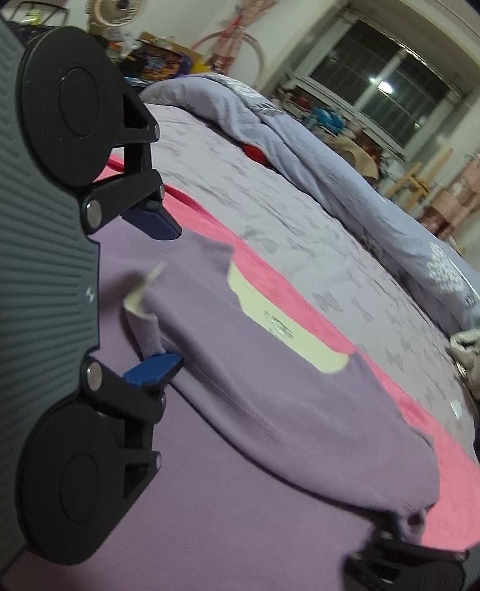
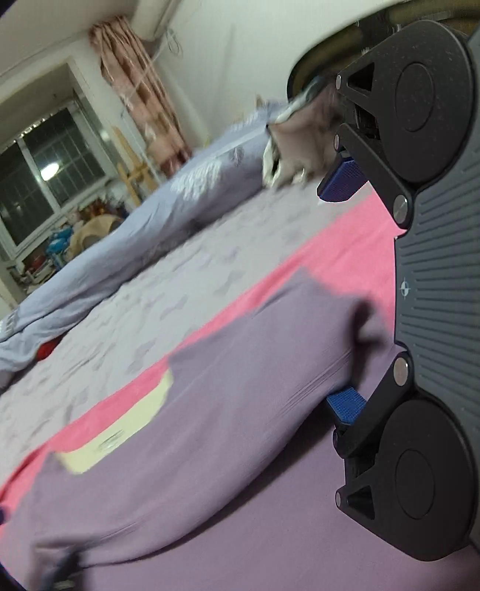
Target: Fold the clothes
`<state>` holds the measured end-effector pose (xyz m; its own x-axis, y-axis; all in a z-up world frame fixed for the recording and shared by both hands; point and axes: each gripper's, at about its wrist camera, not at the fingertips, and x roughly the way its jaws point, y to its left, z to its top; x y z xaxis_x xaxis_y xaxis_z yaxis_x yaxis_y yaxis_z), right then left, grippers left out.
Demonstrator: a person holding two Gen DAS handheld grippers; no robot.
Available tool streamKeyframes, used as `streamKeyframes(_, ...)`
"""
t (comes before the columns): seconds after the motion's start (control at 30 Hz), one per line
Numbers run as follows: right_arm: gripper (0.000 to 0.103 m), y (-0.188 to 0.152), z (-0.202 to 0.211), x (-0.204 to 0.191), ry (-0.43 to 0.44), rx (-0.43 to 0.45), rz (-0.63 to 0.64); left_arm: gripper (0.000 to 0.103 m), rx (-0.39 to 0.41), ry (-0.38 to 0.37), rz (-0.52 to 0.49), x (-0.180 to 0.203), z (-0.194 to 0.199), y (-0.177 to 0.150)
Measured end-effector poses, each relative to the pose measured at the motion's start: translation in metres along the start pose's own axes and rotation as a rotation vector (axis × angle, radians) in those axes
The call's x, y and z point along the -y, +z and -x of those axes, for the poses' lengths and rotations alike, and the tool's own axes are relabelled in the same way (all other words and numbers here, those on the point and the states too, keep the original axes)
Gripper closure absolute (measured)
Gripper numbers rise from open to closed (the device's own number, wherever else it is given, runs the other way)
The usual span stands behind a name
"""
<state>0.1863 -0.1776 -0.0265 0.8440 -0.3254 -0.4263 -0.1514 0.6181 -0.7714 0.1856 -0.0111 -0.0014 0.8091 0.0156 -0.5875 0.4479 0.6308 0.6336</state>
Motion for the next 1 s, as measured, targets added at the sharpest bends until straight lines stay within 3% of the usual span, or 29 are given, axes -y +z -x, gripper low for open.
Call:
streamKeyframes(0.13,0.000,-0.028,-0.006,0.028,-0.007,-0.091,-0.091,0.031,-0.057,0.033,0.040,-0.016,0.004,-0.011)
streamKeyframes(0.23,0.000,-0.031,0.001,0.027,0.008,-0.049,-0.073,0.031,-0.041,0.044,-0.002,-0.017,0.015,-0.008)
streamKeyframes(0.33,0.000,-0.024,0.011,0.014,0.031,0.013,-0.010,0.028,0.031,-0.054,-0.044,-0.018,0.031,-0.001)
streamKeyframes(0.47,0.000,-0.019,0.011,0.014,0.068,-0.008,-0.063,0.028,0.021,-0.243,0.292,-0.056,0.030,0.009)
streamKeyframes(0.57,0.000,-0.020,0.008,0.018,0.082,-0.033,-0.116,0.026,-0.009,-0.477,0.697,-0.097,0.011,-0.002)
streamKeyframes(0.63,0.000,-0.023,0.008,0.020,0.091,-0.037,-0.136,0.026,-0.054,-0.548,0.860,-0.109,-0.006,-0.010)
streamKeyframes(0.7,0.000,-0.023,0.008,0.020,0.095,-0.038,-0.142,0.027,-0.124,-0.539,0.938,-0.113,-0.021,-0.018)
streamKeyframes(1.0,0.000,-0.025,0.007,0.019,0.096,-0.046,-0.178,0.028,-0.109,-0.536,0.988,-0.119,-0.023,-0.024)
